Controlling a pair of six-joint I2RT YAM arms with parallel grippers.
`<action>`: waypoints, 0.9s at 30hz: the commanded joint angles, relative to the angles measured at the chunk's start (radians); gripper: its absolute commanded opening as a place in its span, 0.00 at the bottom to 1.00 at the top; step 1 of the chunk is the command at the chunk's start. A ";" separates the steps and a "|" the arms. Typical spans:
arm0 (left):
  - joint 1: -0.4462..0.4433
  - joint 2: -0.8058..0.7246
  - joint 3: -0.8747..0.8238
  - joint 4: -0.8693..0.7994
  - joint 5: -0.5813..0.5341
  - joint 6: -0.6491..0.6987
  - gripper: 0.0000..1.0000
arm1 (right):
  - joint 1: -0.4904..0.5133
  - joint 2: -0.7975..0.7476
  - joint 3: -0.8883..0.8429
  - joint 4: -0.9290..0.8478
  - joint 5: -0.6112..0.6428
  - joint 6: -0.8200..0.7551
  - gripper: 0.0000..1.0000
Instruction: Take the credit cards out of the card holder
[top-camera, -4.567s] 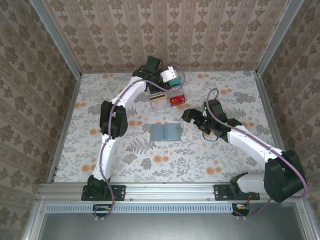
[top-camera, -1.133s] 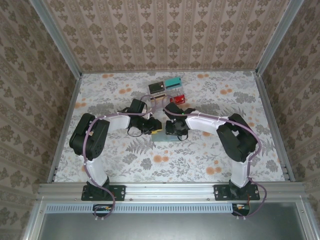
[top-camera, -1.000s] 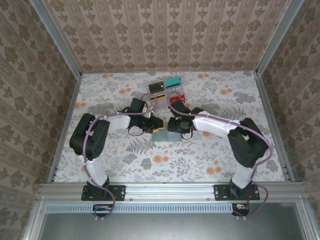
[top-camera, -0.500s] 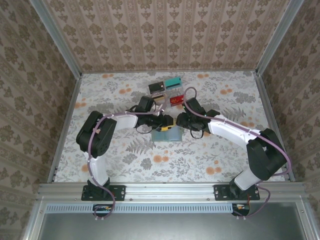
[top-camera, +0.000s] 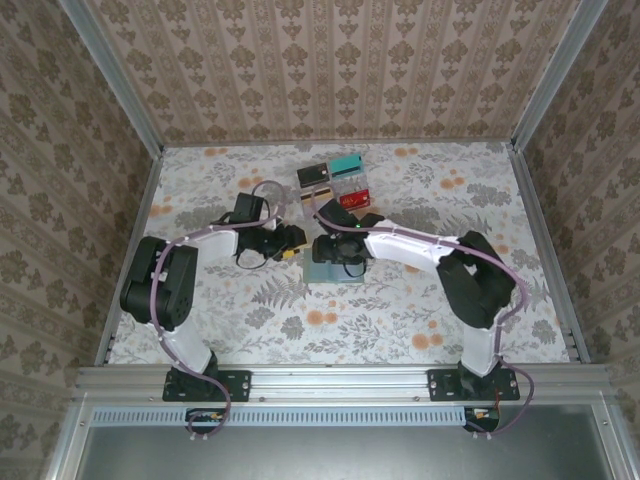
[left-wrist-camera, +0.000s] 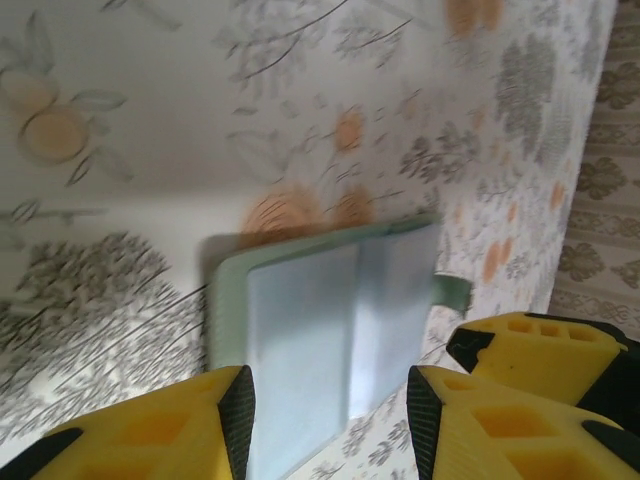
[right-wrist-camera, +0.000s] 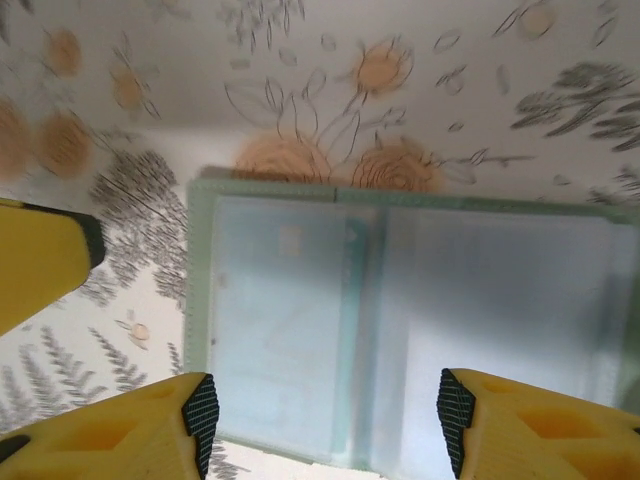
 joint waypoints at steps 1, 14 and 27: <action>-0.002 -0.033 -0.023 -0.047 -0.016 0.028 0.47 | 0.015 0.065 0.073 -0.144 0.026 -0.039 0.64; -0.014 -0.008 -0.028 -0.011 0.026 0.000 0.38 | 0.029 0.225 0.173 -0.302 0.098 -0.070 0.48; -0.078 0.052 0.039 -0.083 0.010 0.045 0.38 | 0.012 0.174 0.085 -0.207 0.067 -0.053 0.34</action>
